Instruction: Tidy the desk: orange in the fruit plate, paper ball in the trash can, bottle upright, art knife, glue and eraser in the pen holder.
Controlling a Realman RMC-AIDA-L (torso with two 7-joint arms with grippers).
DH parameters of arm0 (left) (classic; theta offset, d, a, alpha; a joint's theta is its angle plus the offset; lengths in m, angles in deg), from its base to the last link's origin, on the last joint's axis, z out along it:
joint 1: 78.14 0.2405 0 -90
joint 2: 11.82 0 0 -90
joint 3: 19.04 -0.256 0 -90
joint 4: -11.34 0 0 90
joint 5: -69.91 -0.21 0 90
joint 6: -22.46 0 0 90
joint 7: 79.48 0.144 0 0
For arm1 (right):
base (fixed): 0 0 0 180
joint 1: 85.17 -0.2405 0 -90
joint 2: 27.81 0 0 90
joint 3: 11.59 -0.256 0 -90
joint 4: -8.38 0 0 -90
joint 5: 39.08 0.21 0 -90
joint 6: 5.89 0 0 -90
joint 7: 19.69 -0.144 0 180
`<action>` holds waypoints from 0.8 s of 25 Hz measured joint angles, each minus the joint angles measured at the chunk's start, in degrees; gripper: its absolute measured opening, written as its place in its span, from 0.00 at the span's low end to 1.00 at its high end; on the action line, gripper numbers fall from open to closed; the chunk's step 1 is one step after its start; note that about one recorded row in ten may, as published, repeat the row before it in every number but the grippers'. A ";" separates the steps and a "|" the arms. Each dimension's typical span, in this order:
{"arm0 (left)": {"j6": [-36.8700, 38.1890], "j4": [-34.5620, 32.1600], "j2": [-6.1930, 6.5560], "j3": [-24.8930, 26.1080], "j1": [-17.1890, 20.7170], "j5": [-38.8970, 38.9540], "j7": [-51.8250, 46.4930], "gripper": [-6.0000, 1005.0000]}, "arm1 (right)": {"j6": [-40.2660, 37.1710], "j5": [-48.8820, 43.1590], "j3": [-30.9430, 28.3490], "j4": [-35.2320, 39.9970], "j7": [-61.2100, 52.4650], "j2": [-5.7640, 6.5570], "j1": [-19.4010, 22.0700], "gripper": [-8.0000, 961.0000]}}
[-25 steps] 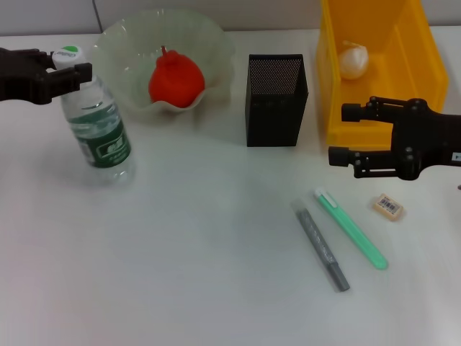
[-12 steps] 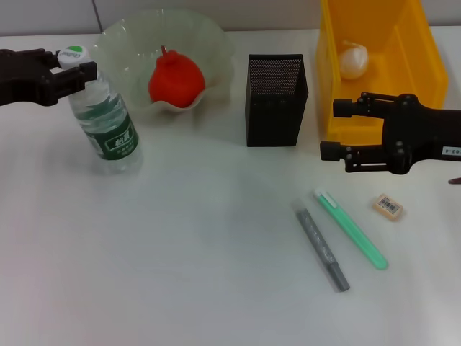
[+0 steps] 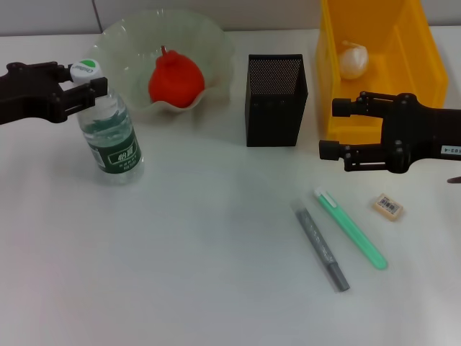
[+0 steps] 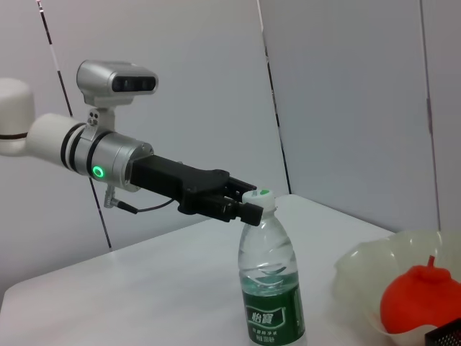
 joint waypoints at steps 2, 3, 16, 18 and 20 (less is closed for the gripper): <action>0.08 0.18 -0.02 -0.08 0.36 0.27 1.03 0.47 | 0.09 0.00 0.03 0.00 0.00 -0.01 0.09 0.87; 0.13 0.21 -0.08 -0.33 0.90 0.71 2.22 0.47 | 0.15 0.00 0.05 0.00 0.00 -0.05 0.22 0.87; 2.99 -1.19 0.22 0.81 5.11 9.86 6.46 0.78 | -0.29 0.00 0.08 0.00 -0.31 -0.01 0.22 0.87; 6.72 -0.62 0.22 3.57 6.00 12.91 8.20 0.78 | -0.19 0.00 0.08 0.00 -0.41 0.00 0.14 0.87; 9.00 0.25 0.23 5.00 6.19 14.32 9.69 0.78 | -0.20 -0.01 0.08 0.03 -0.56 0.00 0.10 0.87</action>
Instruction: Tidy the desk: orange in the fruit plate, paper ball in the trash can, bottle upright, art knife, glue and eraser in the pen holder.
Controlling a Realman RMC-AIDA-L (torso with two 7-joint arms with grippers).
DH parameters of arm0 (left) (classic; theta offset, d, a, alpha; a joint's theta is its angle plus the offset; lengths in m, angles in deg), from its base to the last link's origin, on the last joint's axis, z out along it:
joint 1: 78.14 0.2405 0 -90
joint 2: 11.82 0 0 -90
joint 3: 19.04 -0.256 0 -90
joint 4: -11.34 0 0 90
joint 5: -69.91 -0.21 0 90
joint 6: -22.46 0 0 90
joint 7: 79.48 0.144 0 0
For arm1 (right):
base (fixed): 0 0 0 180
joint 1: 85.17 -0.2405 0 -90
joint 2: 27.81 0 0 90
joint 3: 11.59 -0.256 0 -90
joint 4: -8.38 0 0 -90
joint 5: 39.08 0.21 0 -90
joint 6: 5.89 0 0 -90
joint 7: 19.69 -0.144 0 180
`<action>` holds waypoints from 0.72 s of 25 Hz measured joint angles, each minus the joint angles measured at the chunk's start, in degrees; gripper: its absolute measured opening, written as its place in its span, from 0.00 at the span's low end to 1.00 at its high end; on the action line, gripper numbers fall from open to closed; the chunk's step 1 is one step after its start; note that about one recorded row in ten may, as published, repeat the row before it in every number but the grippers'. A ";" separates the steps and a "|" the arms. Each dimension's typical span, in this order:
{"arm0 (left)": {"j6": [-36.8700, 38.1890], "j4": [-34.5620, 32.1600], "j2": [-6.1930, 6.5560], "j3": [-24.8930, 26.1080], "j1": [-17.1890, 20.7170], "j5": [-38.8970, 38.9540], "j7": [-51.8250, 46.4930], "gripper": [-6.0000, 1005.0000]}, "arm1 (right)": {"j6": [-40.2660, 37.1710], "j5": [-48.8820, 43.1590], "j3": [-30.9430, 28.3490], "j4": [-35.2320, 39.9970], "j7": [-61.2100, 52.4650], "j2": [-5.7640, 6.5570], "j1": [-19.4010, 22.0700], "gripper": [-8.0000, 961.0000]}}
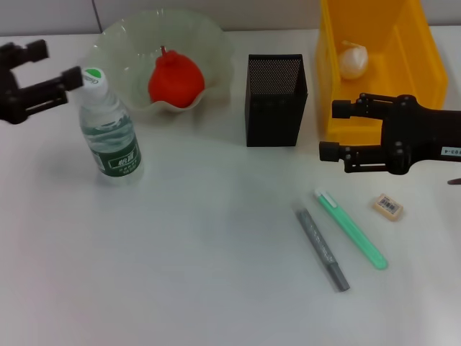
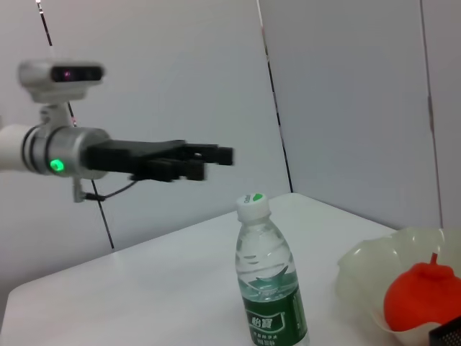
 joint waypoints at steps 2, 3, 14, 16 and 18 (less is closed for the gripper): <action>6.02 3.49 0.00 3.58 0.39 2.44 4.57 0.78 | -0.16 -0.20 0.04 0.32 -0.76 0.01 -0.10 0.87; 12.47 8.45 0.07 7.55 0.44 3.74 10.14 0.78 | -0.29 -0.41 0.53 0.96 -1.82 0.03 -0.14 0.87; 27.41 27.66 3.38 13.60 1.58 -3.23 27.28 0.77 | 0.15 -4.05 6.45 10.94 -15.14 0.18 0.06 0.87; 27.68 28.46 3.35 13.61 1.59 -6.08 27.75 0.77 | 0.14 -6.42 7.17 14.14 -19.70 0.18 -0.12 0.87; 27.71 28.58 3.25 13.62 1.60 -7.39 27.86 0.77 | -0.10 -10.14 8.48 19.09 -25.71 0.17 -0.27 0.87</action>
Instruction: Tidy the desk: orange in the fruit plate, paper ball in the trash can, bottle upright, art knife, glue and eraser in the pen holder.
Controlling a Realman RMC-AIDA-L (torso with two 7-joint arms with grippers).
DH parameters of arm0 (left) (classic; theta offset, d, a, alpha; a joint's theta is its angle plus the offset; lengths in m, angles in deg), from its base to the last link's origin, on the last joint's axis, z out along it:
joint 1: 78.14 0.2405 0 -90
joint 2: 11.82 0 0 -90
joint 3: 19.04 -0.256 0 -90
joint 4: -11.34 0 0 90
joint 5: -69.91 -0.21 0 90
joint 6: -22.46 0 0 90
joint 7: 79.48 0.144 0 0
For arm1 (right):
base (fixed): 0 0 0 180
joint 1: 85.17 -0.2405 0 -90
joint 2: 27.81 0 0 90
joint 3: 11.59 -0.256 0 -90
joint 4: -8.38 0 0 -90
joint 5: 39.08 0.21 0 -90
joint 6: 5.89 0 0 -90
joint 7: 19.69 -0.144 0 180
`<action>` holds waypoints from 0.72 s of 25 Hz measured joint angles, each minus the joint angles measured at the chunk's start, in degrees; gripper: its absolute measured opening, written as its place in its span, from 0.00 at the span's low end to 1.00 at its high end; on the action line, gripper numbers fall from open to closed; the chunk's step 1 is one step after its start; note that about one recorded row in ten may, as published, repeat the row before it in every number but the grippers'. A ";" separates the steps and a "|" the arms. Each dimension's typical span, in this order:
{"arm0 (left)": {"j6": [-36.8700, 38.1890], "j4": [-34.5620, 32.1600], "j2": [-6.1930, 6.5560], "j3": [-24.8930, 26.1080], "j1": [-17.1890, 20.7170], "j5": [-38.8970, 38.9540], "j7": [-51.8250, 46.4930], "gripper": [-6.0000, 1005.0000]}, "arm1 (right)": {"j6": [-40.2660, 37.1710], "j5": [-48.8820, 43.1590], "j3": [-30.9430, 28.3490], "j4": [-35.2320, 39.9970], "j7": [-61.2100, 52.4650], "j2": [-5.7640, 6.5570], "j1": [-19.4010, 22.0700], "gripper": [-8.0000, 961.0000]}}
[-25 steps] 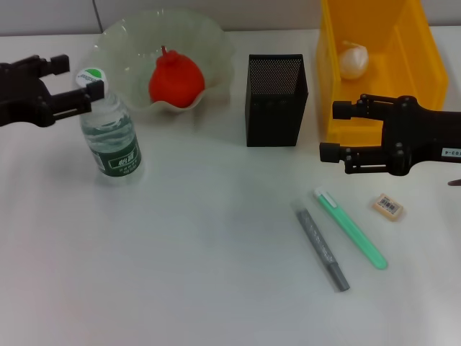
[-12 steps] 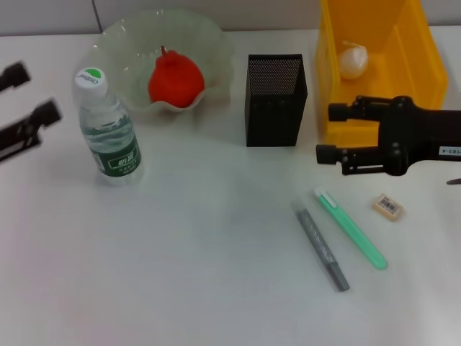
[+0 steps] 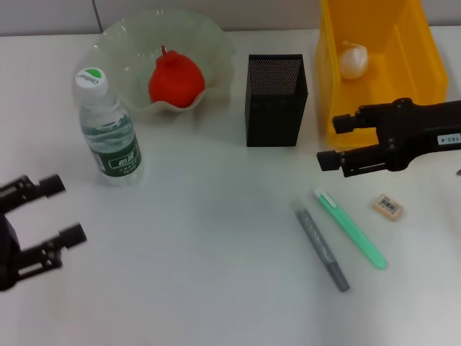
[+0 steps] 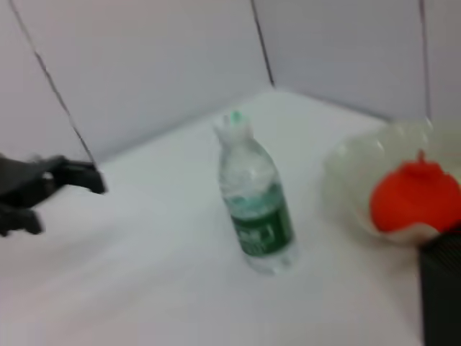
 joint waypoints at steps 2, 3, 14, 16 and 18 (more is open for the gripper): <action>0.10 0.49 -0.17 0.03 0.01 -2.98 0.39 0.77 | -0.37 -4.45 1.68 5.93 -6.69 0.00 -0.27 0.87; 0.13 0.56 -0.18 0.03 0.01 -3.49 0.46 0.77 | -0.84 -6.80 2.59 8.44 -9.83 0.03 -0.53 0.87; 0.76 0.81 0.01 -0.13 -0.40 -4.73 1.00 0.77 | -8.29 -30.85 11.50 13.23 -31.81 0.09 -11.93 0.87; 0.75 0.83 0.11 -0.22 -0.67 -4.74 0.88 0.77 | -7.97 -32.12 12.69 10.49 -34.15 0.01 -13.38 0.87; 0.66 0.84 0.15 -0.23 -0.87 -4.74 0.87 0.77 | -7.10 -32.89 13.90 8.51 -36.14 -0.05 -14.30 0.87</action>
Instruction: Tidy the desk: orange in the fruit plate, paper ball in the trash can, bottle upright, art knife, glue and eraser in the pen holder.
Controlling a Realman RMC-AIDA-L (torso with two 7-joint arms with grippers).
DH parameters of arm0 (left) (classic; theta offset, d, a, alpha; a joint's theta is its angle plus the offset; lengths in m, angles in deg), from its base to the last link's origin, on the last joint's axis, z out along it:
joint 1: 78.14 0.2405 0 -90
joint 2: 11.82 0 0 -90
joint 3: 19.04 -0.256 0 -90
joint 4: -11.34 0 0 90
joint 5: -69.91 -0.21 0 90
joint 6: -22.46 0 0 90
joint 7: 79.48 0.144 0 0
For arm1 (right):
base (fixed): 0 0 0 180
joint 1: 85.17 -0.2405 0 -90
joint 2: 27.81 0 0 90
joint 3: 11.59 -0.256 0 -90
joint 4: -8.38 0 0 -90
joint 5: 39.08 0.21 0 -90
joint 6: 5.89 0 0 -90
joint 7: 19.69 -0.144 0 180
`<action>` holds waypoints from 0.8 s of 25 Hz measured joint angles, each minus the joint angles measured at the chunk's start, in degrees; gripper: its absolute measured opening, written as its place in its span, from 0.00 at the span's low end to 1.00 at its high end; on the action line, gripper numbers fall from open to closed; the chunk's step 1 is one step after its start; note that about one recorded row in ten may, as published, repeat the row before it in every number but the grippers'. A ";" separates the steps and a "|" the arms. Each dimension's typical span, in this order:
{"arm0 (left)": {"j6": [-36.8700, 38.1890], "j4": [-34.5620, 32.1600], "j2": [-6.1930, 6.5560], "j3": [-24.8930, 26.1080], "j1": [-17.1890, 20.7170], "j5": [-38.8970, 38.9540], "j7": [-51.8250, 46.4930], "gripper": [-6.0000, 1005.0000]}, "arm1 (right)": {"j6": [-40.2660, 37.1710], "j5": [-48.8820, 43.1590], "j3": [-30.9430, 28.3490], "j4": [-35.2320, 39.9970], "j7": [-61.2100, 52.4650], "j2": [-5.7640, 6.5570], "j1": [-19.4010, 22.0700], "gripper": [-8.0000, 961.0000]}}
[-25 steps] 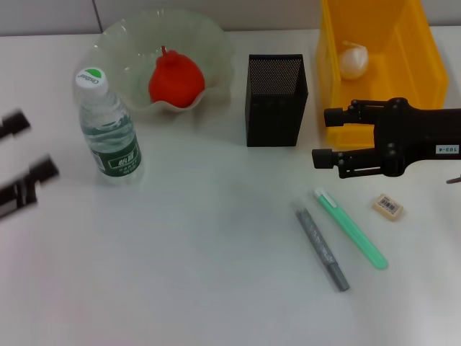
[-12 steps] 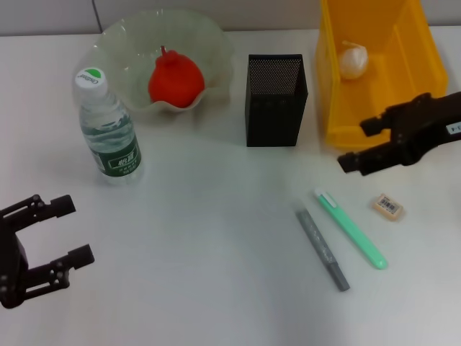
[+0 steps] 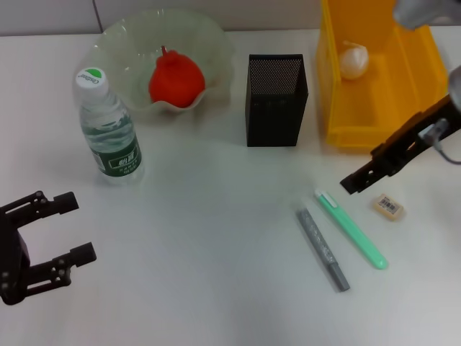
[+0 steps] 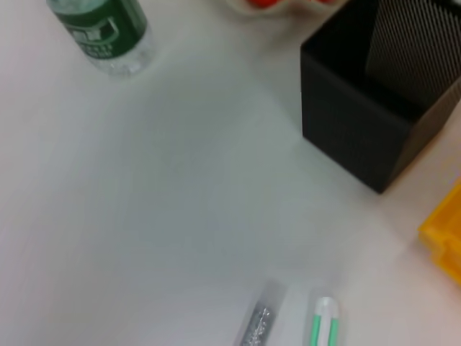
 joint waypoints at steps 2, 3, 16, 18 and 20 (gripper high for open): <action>-0.29 0.01 0.11 0.00 -0.23 0.00 -0.04 0.77 | 2.75 -1.05 3.15 -2.75 -2.94 -0.04 -0.45 0.87; -0.54 0.02 0.15 0.00 -0.32 0.00 -0.08 0.77 | 2.75 -1.05 3.15 -2.75 -2.94 -0.04 -0.45 0.87; -2.54 0.05 -0.42 0.02 -0.51 -1.32 0.28 0.77 | 11.98 -7.32 17.50 -14.96 -13.93 -0.24 -5.36 0.86; -2.58 0.05 -0.43 -0.01 -0.64 -1.42 0.32 0.77 | 12.85 -8.83 19.74 -15.36 -16.01 -0.28 -5.77 0.86; -2.59 0.05 -0.46 0.05 -0.67 -1.46 0.32 0.77 | 13.39 -9.08 21.22 -15.37 -16.90 -0.33 -5.89 0.86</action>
